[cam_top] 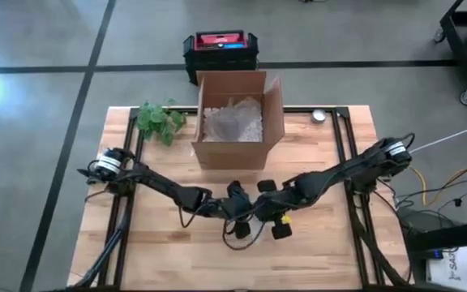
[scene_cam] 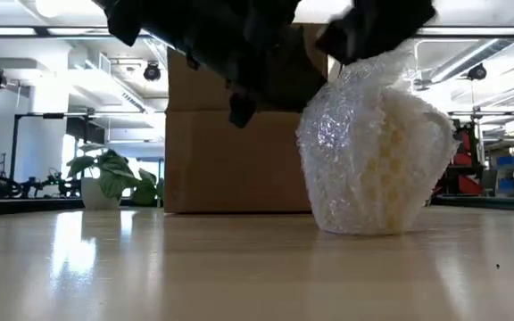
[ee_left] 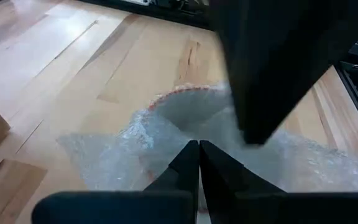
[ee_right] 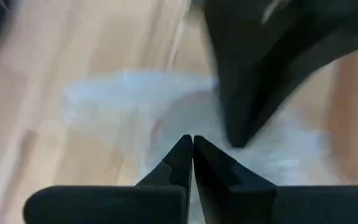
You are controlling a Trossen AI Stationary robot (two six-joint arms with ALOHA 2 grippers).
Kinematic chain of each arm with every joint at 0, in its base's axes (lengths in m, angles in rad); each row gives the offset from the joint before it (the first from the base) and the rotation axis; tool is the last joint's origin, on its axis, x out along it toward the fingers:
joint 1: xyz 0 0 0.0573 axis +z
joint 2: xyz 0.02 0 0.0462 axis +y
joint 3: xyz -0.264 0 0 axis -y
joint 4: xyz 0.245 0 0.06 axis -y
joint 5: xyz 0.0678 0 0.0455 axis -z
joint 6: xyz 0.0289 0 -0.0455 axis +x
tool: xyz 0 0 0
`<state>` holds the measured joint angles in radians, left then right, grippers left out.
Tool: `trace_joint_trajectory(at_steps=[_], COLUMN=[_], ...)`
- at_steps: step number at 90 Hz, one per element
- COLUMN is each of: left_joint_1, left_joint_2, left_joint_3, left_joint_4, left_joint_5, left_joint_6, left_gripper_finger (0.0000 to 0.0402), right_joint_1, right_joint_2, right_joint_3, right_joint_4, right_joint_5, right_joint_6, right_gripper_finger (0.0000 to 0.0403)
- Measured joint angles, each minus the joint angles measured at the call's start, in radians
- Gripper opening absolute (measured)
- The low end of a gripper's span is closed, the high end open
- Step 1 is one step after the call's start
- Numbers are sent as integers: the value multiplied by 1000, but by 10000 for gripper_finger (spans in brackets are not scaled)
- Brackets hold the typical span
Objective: Wrap mug
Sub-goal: Wrap the yellow mug with a bubble wrap
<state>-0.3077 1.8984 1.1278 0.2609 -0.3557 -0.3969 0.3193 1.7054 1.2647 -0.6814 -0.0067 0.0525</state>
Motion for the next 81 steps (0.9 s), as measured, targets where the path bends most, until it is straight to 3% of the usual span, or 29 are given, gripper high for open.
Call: trace_joint_trajectory(at_steps=[26, 43, 58, 81], left_joint_1=[0, 0, 0, 0], left_joint_2=[0, 1, 1, 1], left_joint_3=[-2, -2, -2, -2], left_joint_4=[0, 4, 7, 11], left_joint_5=[-3, 4, 4, 5], left_joint_6=[0, 0, 2, 10], left_gripper_finger=[0, 0, 0, 0], right_joint_1=[-12, -5, 23, 85], right_joint_2=[123, 36, -79, -41], right_joint_3=[7, 71, 100, 85], right_joint_4=[14, -93, -76, -31], right_joint_5=[58, 64, 70, 59], right_joint_6=[-34, -42, -7, 9], right_gripper_finger=[0, 0, 0, 0])
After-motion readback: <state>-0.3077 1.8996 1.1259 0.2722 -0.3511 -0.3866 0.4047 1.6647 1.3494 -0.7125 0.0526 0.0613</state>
